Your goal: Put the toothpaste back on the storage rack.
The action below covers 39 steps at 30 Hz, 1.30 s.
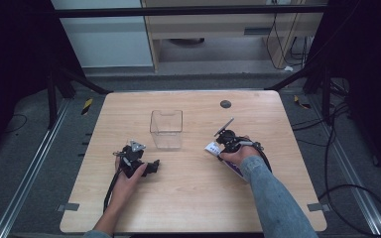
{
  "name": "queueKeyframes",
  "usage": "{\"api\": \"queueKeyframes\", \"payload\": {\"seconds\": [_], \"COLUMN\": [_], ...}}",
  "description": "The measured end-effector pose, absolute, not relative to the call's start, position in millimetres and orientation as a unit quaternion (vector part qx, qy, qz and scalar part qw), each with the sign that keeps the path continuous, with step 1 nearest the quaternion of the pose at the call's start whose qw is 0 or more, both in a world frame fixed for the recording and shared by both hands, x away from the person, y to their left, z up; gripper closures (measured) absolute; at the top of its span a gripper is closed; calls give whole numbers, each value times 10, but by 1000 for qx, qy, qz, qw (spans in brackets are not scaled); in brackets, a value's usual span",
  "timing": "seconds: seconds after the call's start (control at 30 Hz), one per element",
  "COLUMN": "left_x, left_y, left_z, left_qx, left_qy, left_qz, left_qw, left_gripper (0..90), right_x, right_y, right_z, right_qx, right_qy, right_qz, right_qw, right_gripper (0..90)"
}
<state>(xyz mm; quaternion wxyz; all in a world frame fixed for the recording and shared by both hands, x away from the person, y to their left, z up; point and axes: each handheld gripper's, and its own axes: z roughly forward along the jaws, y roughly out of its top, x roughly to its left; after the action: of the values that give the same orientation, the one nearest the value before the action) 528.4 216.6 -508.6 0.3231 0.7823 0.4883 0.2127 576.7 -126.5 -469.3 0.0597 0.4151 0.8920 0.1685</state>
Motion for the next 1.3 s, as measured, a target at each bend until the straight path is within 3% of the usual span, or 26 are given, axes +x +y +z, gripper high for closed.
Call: {"api": "queueKeyframes", "payload": {"seconds": [0.33,0.67,1.3], "left_x": [5285,5285,5284], "left_y": [2166,2166,2167], "left_z": [-5085,-5085,-5085], "left_qx": [782,782,783], "left_qy": [488,488,488], "left_qz": [213,213,213], "left_qw": [323,323,323], "left_gripper": [0,0,0], "right_x": [5748,5684,5455], "right_y": [-1254,-1288,-1147], "right_z": [-4646,-4594,-3915], "right_qx": [418,431,413], "right_qy": [890,876,828], "right_qz": [170,204,359], "right_qw": [66,74,122], "right_gripper": [762,790,790]}}
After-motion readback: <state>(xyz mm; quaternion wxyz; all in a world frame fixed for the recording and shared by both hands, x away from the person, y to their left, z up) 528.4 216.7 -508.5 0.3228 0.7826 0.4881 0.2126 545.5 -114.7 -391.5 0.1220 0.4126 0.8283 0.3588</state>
